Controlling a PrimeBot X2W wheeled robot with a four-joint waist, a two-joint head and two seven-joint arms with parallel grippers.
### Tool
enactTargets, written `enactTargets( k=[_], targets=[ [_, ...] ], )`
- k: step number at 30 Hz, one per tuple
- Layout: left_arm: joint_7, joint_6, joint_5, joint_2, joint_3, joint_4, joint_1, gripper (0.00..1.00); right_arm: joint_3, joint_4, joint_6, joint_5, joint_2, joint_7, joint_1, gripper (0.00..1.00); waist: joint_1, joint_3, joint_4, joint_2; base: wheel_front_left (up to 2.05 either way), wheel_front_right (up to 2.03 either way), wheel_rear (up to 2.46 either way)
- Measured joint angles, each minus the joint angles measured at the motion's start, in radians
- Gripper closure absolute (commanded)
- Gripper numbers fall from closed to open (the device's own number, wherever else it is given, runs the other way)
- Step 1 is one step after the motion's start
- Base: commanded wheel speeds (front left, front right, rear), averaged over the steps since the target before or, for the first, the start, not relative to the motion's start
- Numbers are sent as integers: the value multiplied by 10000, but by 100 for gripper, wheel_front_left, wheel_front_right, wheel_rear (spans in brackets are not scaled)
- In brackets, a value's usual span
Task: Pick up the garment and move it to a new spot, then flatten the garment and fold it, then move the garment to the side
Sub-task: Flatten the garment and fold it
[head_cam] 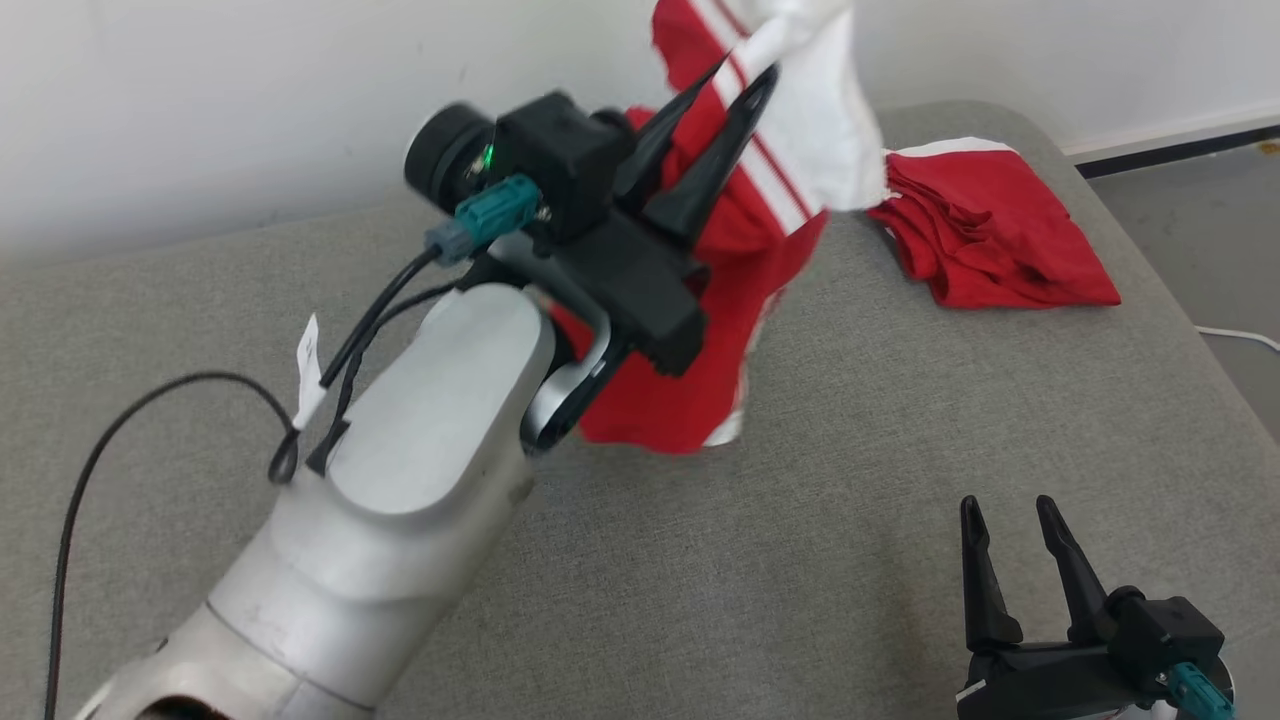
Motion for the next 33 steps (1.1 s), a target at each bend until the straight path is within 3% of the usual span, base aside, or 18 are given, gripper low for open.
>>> enactTargets(
  k=[3,8,14,25,29,30,31,33],
  targets=[
    [-138,42,-372,-31,-334,-73,-531,100,-29,23,0,0,0,0,-16,0,0,-29,-47,-1,0,0,0],
    [-357,545,-1342,-63,-897,-242,-731,100,-125,50,0,0,-2,-2,-41,0,0,-3,57,0,0,0,0],
    [-460,755,-1538,56,-652,493,299,100,-318,98,0,0,0,-17,24,0,0,44,502,0,0,0,0],
    [-516,817,-1574,2219,1808,779,3622,100,-318,65,0,-155,4,-17,-192,0,0,269,1294,0,0,0,0],
    [-516,826,-1400,2644,2746,926,4525,99,-382,56,0,-211,6,-17,-188,0,0,383,1302,0,0,0,0],
    [-514,821,-1298,2667,2901,920,4678,55,-410,56,0,-211,4,-17,-165,0,0,390,1317,-1,0,0,0],
    [-516,779,-1179,2665,3018,884,4805,0,-441,75,0,-209,0,-17,-143,0,0,385,1338,0,0,0,0],
    [-516,754,-972,2583,3329,696,5062,0,-433,115,0,-209,4,-17,-77,0,0,328,1386,0,0,0,0]
  ],
)
